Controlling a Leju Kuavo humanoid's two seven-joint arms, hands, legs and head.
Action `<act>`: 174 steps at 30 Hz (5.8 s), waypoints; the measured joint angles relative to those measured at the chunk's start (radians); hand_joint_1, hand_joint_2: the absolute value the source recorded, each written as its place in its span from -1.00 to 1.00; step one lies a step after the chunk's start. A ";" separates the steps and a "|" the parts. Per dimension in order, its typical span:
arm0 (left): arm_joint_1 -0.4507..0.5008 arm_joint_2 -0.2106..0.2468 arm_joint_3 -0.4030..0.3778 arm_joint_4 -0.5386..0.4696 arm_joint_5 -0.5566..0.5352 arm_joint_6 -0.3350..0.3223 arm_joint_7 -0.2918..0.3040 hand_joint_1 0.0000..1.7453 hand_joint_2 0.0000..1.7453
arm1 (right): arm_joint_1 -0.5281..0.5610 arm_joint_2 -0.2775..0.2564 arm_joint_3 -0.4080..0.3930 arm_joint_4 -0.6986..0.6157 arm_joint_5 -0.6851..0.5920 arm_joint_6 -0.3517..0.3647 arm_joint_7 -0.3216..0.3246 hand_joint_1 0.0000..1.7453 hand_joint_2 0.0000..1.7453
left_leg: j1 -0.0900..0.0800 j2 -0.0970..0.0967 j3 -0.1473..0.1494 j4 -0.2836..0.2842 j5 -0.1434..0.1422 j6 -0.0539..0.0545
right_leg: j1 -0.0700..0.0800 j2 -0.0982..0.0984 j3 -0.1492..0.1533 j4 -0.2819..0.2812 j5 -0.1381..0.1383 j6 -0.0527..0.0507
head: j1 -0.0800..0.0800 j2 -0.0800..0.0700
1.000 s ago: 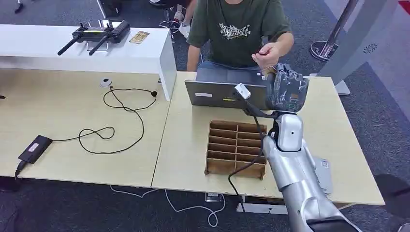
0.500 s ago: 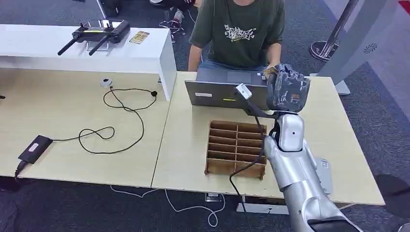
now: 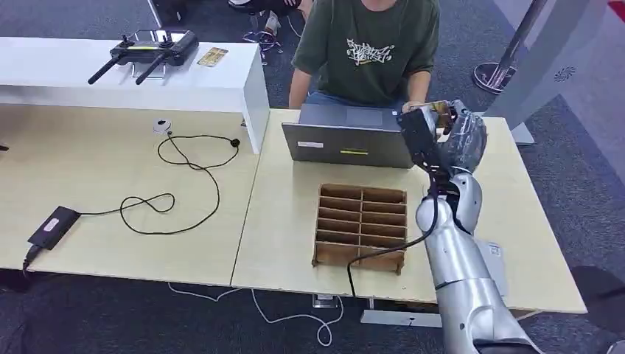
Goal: Pass the card to the sensor for recognition and then transmit it.
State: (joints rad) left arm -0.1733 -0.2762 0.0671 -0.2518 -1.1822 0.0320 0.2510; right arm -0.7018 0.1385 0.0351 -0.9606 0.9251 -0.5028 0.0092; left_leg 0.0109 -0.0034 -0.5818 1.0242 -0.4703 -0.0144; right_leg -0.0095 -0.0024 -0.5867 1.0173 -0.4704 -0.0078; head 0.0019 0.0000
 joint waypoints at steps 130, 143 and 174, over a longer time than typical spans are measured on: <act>-0.003 0.005 0.006 0.000 -0.027 0.010 0.002 -1.00 -1.00 | 0.380 -0.115 -0.320 -0.281 -0.080 -0.025 0.032 1.00 1.00 | 0.000 0.000 -0.001 0.000 -0.001 0.001 | 0.000 0.000 0.000 -0.001 -0.001 0.001 | 0.000 0.000; -0.003 0.002 0.005 0.000 -0.026 0.009 0.011 -1.00 -1.00 | 0.459 -0.114 -0.359 -0.331 -0.126 0.018 0.027 1.00 1.00 | 0.000 0.000 -0.001 0.000 -0.001 0.001 | 0.000 0.000 0.000 -0.001 -0.001 0.001 | 0.000 0.000; -0.001 0.002 0.002 0.000 -0.024 0.035 0.011 -1.00 -1.00 | 0.520 -0.111 -0.398 -0.358 -0.098 0.049 0.063 1.00 1.00 | 0.000 0.000 -0.001 0.000 -0.001 0.001 | 0.000 0.000 0.000 -0.001 -0.001 0.001 | 0.000 0.000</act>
State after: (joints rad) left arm -0.1747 -0.2747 0.0687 -0.2518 -1.2058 0.0667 0.2625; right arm -0.1823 0.0275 -0.3628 -1.3188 0.8274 -0.4540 0.0717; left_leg 0.0108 -0.0034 -0.5825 1.0243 -0.4715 -0.0136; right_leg -0.0097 -0.0026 -0.5868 1.0167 -0.4711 -0.0070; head 0.0019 0.0000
